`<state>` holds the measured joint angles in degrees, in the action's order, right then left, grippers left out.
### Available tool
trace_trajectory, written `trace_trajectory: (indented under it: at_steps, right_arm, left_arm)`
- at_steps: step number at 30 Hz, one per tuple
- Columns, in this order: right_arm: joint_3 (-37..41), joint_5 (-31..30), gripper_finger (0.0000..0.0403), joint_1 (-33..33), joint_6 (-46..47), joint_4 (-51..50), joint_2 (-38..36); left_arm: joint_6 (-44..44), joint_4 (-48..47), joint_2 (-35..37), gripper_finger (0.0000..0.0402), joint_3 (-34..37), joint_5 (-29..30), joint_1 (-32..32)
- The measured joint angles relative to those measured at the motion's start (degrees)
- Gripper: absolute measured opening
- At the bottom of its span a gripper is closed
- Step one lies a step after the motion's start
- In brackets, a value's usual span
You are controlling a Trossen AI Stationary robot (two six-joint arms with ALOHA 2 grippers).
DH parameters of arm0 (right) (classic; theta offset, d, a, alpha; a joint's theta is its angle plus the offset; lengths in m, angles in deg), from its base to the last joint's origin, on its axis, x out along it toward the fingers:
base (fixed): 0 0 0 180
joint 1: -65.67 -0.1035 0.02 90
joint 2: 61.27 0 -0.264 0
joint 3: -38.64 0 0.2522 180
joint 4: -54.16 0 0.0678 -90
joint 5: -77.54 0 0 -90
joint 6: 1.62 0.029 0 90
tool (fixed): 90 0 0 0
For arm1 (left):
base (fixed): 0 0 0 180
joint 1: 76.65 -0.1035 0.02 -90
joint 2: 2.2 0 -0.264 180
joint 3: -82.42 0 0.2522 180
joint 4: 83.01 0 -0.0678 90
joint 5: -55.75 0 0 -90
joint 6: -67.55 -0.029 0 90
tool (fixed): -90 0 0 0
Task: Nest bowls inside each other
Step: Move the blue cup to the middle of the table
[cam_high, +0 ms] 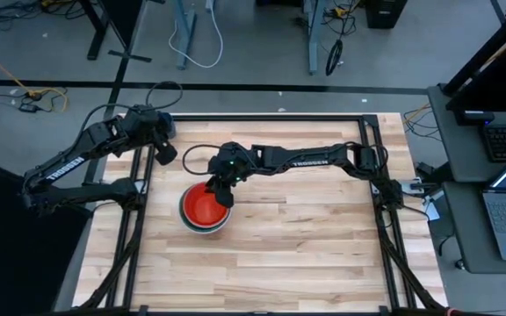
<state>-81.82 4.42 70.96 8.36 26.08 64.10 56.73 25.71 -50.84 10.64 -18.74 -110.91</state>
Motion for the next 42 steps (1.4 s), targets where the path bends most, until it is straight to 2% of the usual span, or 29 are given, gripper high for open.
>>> trace_trajectory:
  at_steps: [3, 8, 11, 14, 19, 23, 26, 32, 36, 39, 42]
  right_arm:
    - [-0.25, -0.21, 0.0094, 0.26, 0.02, -0.49, -0.13]
    - [-5.17, 1.94, 0.0091, 0.33, -1.40, -4.24, -0.31]
    - [-10.59, 2.90, 0.0081, 0.27, -3.43, -10.26, -0.33]
    - [-17.43, 3.07, 0.0068, 0.26, -5.90, -18.22, -0.34]
    - [-28.43, 3.07, 0.0056, 0.31, -8.95, -30.91, -1.21]
    - [-26.76, 3.79, 0.0064, 0.89, -9.00, -34.87, -7.36]
    - [-26.94, 3.78, 0.0073, 2.08, -8.80, -41.41, -11.44]
    - [-26.86, 1.32, 0.0088, 4.83, -10.90, -50.00, -18.05]
    - [-26.88, 0.82, 0.0097, 7.36, -12.96, -53.45, -21.14]
    - [-26.86, 0.74, 0.0102, 9.38, -13.93, -55.53, -22.93]
    - [-26.86, 1.07, 0.0105, 11.14, -14.61, -57.77, -24.91]
  left_arm:
    - [-0.01, 0.00, 0.02, 0.0000, 0.00, 0.00, 0.00]
    - [-0.02, 0.00, -0.03, 0.0000, 0.00, -0.02, -0.01]
    - [-0.03, 0.00, -0.93, 0.0000, 0.00, 0.54, 0.00]
    - [-0.46, 0.01, -3.29, 0.0000, 0.00, 4.01, -0.68]
    - [0.01, 0.45, -10.81, 0.0000, 0.04, 6.95, -3.67]
    - [1.19, -1.03, -17.36, 0.0000, -1.30, 9.23, -5.14]
    - [2.75, -1.65, -21.11, 0.0000, -1.98, 14.93, -5.35]
    - [1.04, -1.20, -24.68, 0.0001, -3.74, 15.49, -6.87]
    - [0.54, 0.55, -25.66, 0.0027, -5.90, 12.78, -9.43]
    - [-0.57, 2.60, -25.66, 0.0069, -6.87, 12.33, -12.14]
    - [-0.48, 3.28, -25.64, 0.0122, -7.04, 7.47, -15.23]
